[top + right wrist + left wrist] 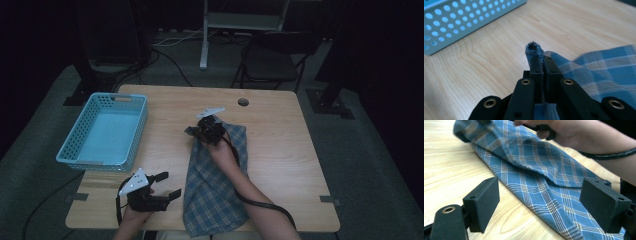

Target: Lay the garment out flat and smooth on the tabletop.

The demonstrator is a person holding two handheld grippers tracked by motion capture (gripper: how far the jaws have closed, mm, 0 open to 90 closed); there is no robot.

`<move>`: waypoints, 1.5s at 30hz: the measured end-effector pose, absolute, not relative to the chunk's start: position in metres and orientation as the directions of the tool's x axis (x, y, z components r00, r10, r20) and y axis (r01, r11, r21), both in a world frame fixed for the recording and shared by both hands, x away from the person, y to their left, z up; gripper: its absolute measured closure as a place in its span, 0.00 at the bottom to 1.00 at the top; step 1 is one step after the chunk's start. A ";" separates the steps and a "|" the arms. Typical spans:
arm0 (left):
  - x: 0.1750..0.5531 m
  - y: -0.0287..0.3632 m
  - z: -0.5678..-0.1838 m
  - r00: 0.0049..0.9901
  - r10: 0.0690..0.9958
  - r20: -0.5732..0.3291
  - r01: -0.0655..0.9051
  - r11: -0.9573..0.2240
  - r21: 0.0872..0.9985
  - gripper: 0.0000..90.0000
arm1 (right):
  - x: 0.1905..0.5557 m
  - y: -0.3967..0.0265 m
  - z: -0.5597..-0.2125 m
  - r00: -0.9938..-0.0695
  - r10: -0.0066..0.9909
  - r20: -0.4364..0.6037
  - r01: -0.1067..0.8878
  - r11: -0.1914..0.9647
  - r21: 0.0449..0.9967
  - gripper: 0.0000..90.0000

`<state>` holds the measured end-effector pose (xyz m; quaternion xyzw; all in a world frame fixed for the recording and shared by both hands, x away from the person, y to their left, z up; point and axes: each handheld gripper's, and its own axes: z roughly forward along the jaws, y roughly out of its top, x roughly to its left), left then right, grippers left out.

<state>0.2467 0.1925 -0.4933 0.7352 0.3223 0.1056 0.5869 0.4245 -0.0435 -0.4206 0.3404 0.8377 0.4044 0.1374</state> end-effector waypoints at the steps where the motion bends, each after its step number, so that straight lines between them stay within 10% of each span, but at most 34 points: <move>1: 0.247 0.192 -0.493 0.769 0.598 -0.227 0.353 -0.100 0.930 0.19 | 0.424 -0.048 -0.418 -0.728 0.684 0.042 0.455 0.436 0.776 0.97; 29: 0.248 0.193 -0.494 0.765 0.598 -0.241 0.365 -0.093 0.926 0.19 | 0.388 -0.233 -0.361 -0.479 0.875 0.064 0.453 0.185 0.872 0.97; 45: 0.249 0.191 -0.493 0.762 0.601 -0.240 0.375 -0.107 0.921 0.19 | 0.353 -0.396 -0.431 -0.120 0.985 0.125 0.625 -0.023 0.780 0.97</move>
